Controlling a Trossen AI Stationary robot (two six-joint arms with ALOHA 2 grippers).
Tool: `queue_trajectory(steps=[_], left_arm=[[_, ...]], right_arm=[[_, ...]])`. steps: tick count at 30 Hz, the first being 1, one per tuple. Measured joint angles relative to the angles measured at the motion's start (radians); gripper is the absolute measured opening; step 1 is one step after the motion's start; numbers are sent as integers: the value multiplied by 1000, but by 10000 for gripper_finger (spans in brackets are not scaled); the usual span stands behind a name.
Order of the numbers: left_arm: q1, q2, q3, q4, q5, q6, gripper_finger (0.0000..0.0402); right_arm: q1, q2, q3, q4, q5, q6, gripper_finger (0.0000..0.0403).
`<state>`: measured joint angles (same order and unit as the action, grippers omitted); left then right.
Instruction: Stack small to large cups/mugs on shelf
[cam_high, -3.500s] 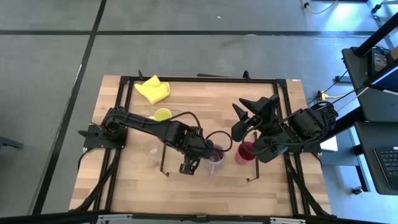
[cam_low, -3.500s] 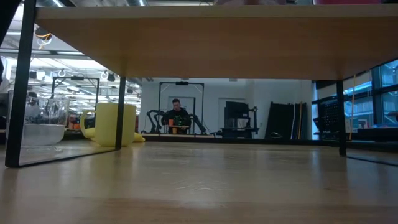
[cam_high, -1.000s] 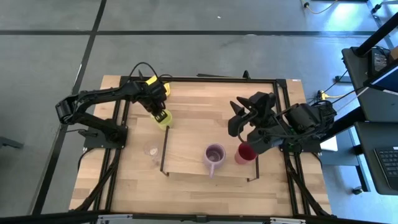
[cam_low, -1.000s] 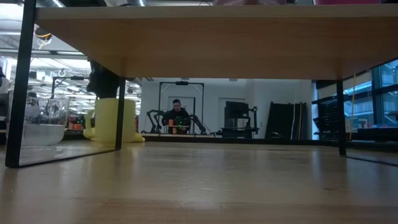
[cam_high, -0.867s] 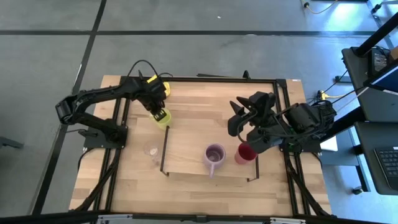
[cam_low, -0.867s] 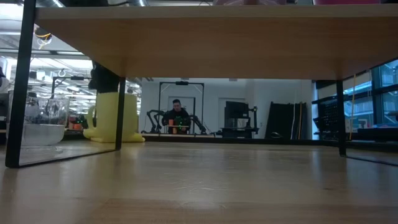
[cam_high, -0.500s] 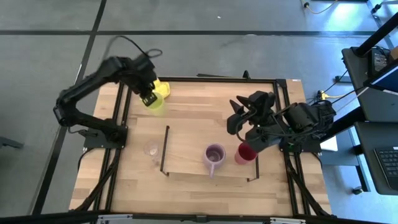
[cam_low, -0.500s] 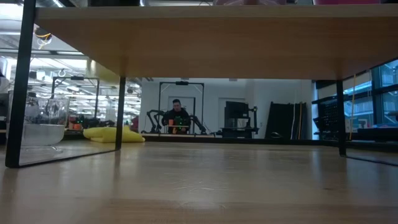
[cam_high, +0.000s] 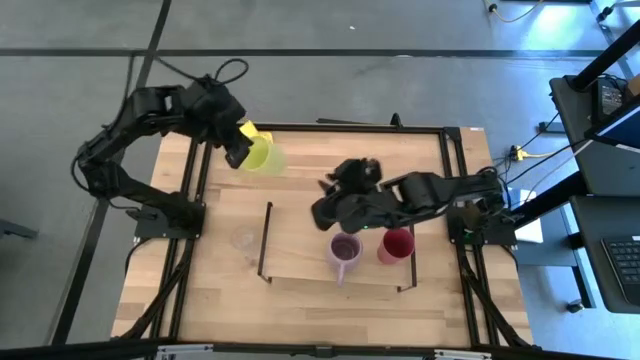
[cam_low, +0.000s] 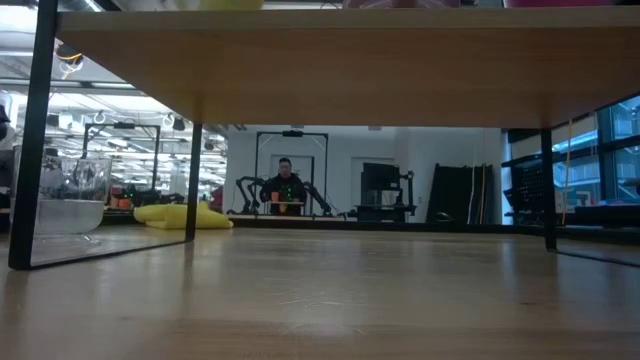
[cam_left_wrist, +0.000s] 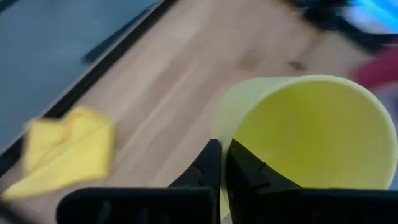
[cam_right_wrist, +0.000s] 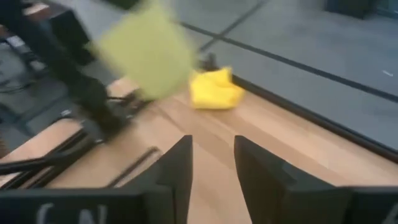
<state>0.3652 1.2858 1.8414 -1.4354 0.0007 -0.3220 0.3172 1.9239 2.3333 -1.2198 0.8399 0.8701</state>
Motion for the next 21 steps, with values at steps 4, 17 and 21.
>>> queue_trajectory(steps=[4,17,21], left_arm=[[111,5,-108,-84,-36,41,1],[263,-184,-705,67,91,-178,1],[262,-265,-819,137,64,-275,5]], right_arm=[[-12,10,0,131,-30,-94,93],[-70,-16,12,142,-57,-130,76],[-135,-16,12,147,-195,-169,76]])
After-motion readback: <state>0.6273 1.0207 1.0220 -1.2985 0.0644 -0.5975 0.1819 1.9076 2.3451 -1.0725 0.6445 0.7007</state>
